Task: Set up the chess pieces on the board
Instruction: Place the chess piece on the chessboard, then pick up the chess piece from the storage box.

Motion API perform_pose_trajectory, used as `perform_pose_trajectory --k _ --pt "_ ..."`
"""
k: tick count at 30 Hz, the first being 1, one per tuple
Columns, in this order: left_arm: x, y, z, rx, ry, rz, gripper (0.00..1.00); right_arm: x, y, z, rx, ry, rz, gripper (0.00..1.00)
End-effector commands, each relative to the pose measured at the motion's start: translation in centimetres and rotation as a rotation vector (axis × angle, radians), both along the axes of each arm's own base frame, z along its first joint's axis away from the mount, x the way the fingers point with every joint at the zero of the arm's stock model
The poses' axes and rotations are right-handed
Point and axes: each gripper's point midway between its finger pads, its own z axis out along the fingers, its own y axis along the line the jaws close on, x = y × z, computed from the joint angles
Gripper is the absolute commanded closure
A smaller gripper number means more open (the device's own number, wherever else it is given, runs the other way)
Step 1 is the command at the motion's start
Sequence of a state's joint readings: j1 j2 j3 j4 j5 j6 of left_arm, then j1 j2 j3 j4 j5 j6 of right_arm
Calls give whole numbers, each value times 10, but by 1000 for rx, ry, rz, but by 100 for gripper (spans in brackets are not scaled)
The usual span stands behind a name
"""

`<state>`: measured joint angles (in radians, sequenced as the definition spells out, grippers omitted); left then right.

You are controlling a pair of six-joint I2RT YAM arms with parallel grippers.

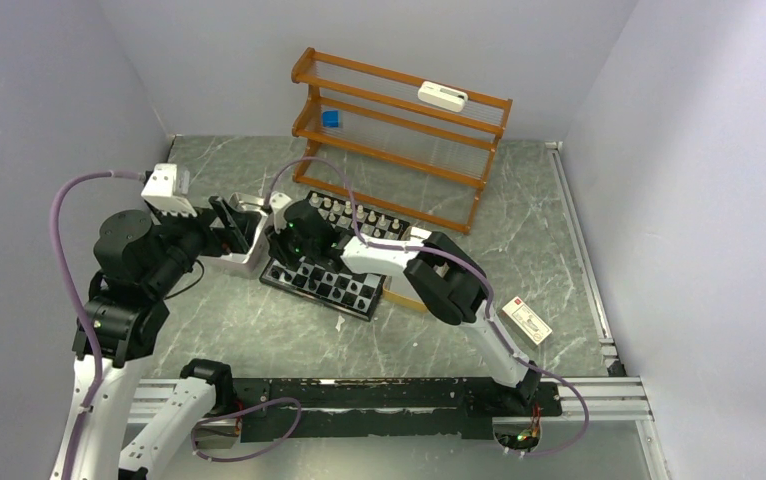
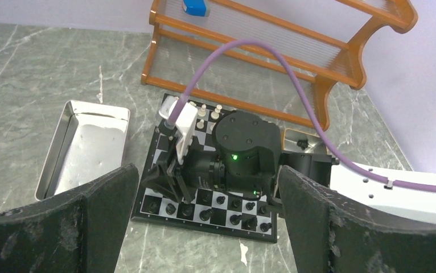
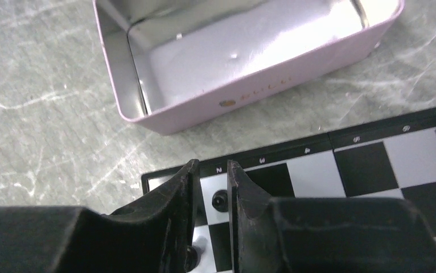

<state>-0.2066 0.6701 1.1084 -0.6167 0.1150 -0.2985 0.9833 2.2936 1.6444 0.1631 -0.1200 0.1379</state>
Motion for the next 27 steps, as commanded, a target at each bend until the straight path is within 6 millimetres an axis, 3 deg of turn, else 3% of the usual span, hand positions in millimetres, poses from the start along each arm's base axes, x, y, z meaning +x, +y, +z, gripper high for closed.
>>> perform_pose_trajectory --k 1,6,12,18,22,27 --pt "3 0 -3 13 -15 2 3 14 11 30 48 -43 -30 70" --pt "4 2 -10 26 -10 7 3 24 3 57 58 -55 -81 65" --pt "2 -10 -21 21 -6 -66 3 29 -36 96 38 -110 -193 62" --pt "2 -17 -41 43 21 -116 3 25 -108 105 -84 -98 -329 62" --pt "6 -17 -63 65 46 -118 3 21 -166 107 -151 -65 -432 62" --pt "10 -14 -94 102 88 -108 4 20 -246 114 -95 44 -596 63"
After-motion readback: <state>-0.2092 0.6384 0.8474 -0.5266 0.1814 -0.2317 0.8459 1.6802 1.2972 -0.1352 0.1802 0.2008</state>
